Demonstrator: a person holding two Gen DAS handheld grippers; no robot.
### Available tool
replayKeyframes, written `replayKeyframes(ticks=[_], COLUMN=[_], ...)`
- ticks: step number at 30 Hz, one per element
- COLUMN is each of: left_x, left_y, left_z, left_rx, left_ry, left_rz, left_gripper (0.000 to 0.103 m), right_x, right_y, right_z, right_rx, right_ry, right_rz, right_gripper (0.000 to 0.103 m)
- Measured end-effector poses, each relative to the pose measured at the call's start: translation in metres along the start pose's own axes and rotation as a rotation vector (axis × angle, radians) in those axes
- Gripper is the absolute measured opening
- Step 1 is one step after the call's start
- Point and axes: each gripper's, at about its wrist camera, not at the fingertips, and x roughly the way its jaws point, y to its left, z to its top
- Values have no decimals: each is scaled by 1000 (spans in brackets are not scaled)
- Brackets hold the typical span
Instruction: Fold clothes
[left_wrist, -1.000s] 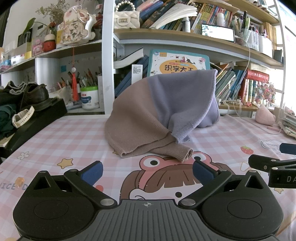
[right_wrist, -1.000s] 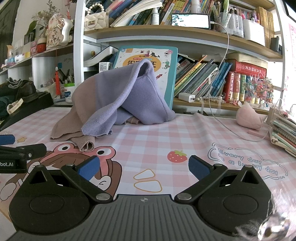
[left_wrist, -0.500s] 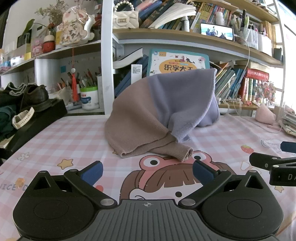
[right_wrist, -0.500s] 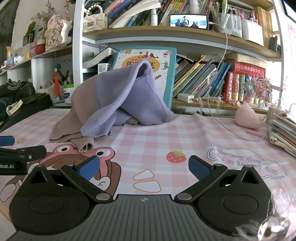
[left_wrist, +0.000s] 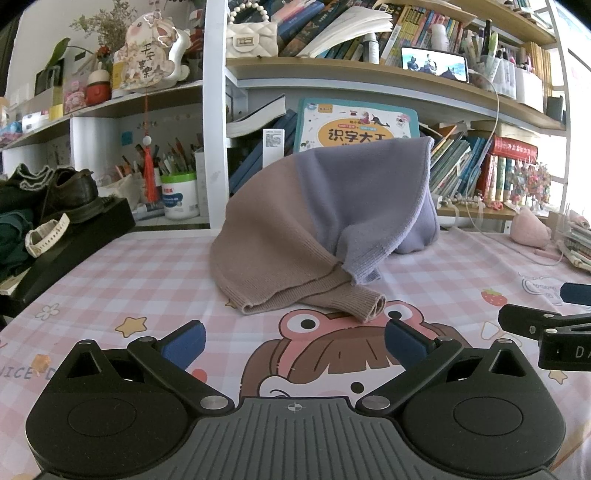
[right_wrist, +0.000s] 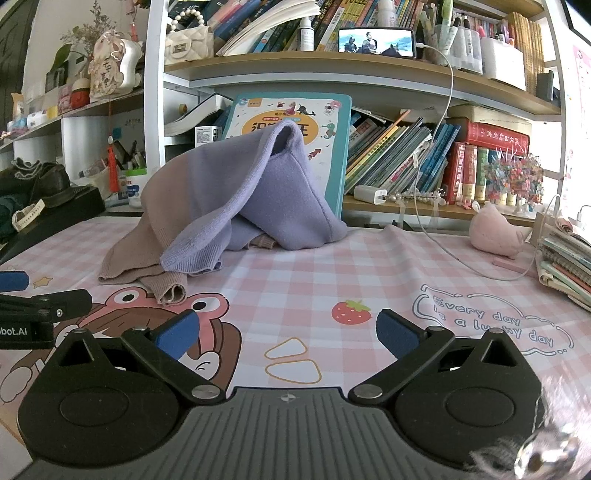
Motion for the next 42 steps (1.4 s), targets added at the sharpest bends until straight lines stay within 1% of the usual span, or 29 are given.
replayKeyframes(ticks=[42], left_x=[-2], left_y=[2], left_z=[0], left_rx=[-9], left_ry=[-15], left_rz=[17], left_gripper=[103], right_x=[-1], right_y=[-2], right_z=[0], right_rx=[8], right_ry=[-7], right_rz=[-3], right_gripper=[103])
